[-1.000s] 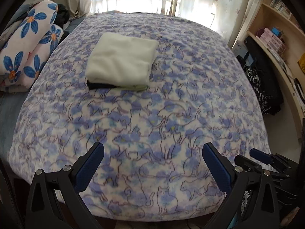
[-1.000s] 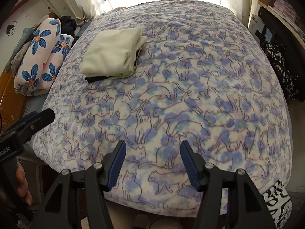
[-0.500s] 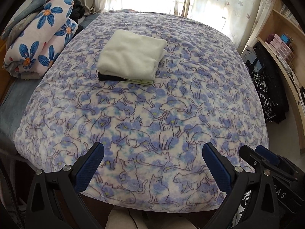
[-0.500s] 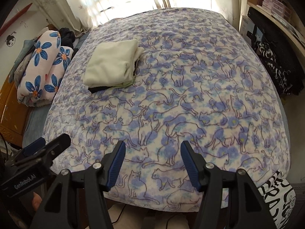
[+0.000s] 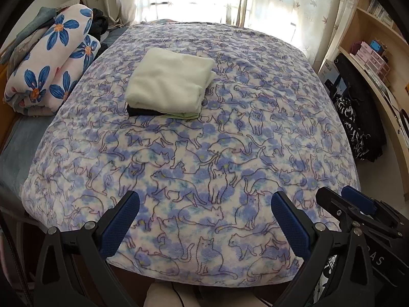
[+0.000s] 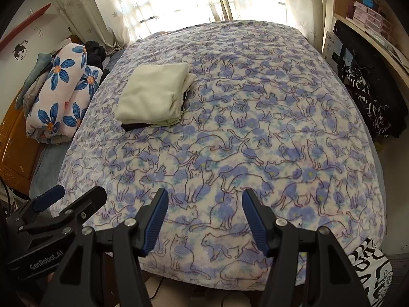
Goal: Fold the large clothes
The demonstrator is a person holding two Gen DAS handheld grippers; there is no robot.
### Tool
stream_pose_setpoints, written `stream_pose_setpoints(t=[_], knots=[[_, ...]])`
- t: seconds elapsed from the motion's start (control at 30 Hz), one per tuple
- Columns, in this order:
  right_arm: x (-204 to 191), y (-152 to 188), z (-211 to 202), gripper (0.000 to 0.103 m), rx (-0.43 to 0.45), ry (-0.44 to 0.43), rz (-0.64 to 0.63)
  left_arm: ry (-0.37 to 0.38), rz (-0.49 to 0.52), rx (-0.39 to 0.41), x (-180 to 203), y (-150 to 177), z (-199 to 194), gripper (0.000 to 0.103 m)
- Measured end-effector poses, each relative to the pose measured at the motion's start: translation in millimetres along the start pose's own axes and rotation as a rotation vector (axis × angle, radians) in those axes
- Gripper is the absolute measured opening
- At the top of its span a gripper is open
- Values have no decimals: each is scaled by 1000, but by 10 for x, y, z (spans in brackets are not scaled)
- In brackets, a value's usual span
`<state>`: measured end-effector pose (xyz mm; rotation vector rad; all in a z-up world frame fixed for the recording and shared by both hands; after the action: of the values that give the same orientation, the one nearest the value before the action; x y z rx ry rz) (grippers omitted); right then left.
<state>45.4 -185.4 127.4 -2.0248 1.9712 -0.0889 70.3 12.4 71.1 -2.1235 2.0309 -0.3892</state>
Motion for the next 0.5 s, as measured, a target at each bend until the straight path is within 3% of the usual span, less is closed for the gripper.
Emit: stream_pose_setpoints(t=[0.5], knots=[[25,-5,-14,60,4,7,-4,-17,-2,-10,-13,-2,31,102]])
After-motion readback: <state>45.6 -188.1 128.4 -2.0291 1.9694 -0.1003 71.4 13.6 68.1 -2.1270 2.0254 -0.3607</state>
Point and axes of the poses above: each gripper's, at about its wrist camera, not at the fingertips, and z roughly the way its jaws point, x to its right, y to its underside, the point moved 2 cm from there along z, roughly the way its jaws point, and after that the axes turned 12 degrees about -x, right-handed, at the moved point
